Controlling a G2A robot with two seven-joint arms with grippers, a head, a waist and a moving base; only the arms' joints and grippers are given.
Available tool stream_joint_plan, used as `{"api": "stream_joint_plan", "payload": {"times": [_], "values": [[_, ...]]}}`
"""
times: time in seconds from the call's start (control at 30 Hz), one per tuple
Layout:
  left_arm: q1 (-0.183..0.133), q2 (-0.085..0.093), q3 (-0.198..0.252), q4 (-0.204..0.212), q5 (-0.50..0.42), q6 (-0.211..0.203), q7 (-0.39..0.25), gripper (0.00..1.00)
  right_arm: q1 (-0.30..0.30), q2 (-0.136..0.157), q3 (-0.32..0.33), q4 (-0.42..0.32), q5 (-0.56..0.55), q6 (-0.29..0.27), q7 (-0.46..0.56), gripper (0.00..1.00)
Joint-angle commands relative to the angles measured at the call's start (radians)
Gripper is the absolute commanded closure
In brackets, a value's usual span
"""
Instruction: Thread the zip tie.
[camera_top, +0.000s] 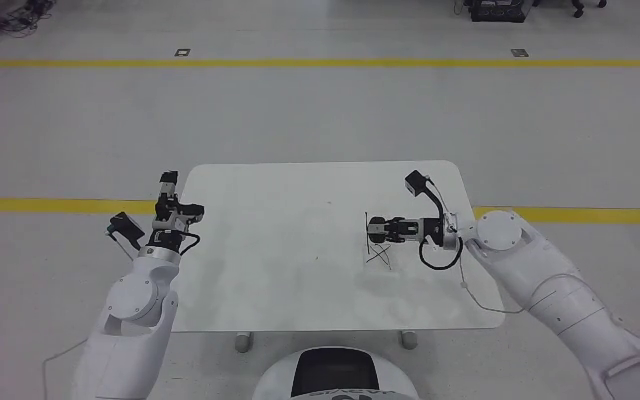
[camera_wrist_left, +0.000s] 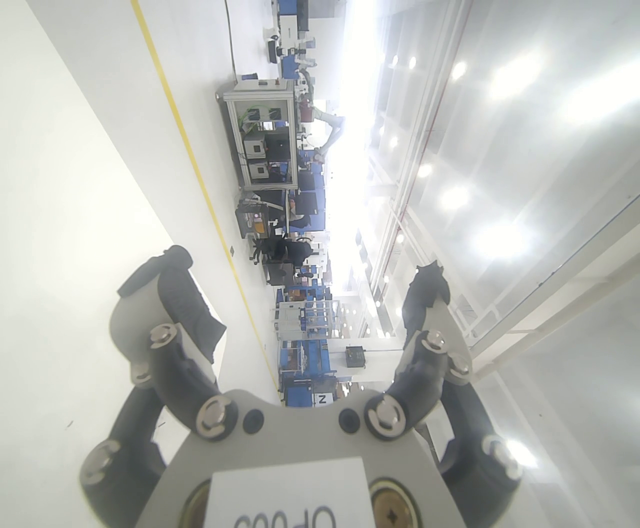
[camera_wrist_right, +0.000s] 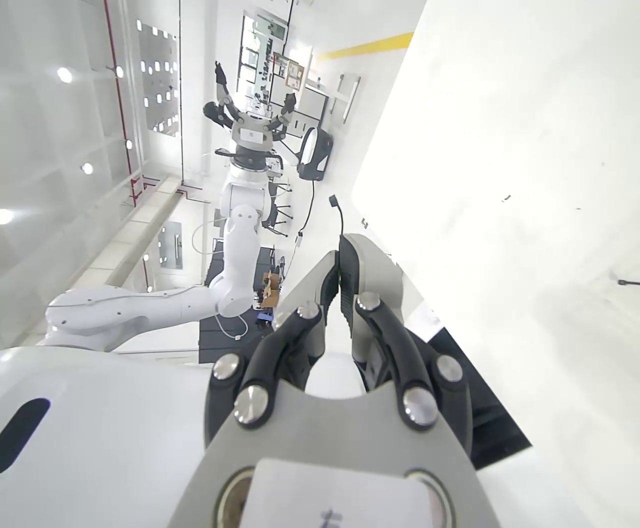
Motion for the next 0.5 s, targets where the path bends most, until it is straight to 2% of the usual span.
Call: {"api": "stream_joint_plan", "payload": {"times": [0.0, 0.1, 0.2, 0.23, 0.27, 0.47], "values": [[0.011, -0.001, 0.018, -0.020, 0.084, -0.038, 0.008, 0.00, -0.009, -0.002, 0.004, -0.016, -0.017, 0.012, -0.035, 1.00], [0.036, -0.001, 0.050, -0.056, 0.221, -0.062, 0.023, 0.00, -0.019, -0.003, 0.018, -0.020, -0.015, 0.028, -0.057, 1.00], [0.056, -0.001, 0.098, -0.090, 0.406, -0.055, 0.050, 0.00, -0.031, -0.005, 0.033, -0.016, 0.003, 0.036, -0.072, 1.00], [0.062, -0.002, 0.117, -0.102, 0.440, -0.076, 0.053, 0.00, -0.037, -0.006, 0.040, -0.010, 0.020, 0.037, -0.078, 1.00], [0.066, -0.003, 0.124, -0.101, 0.445, -0.088, 0.060, 0.00, -0.042, -0.006, 0.047, -0.004, 0.034, 0.039, -0.084, 1.00], [0.066, -0.003, 0.124, -0.101, 0.445, -0.088, 0.060, 0.00, -0.043, -0.006, 0.049, -0.001, 0.037, 0.040, -0.087, 1.00]]}}
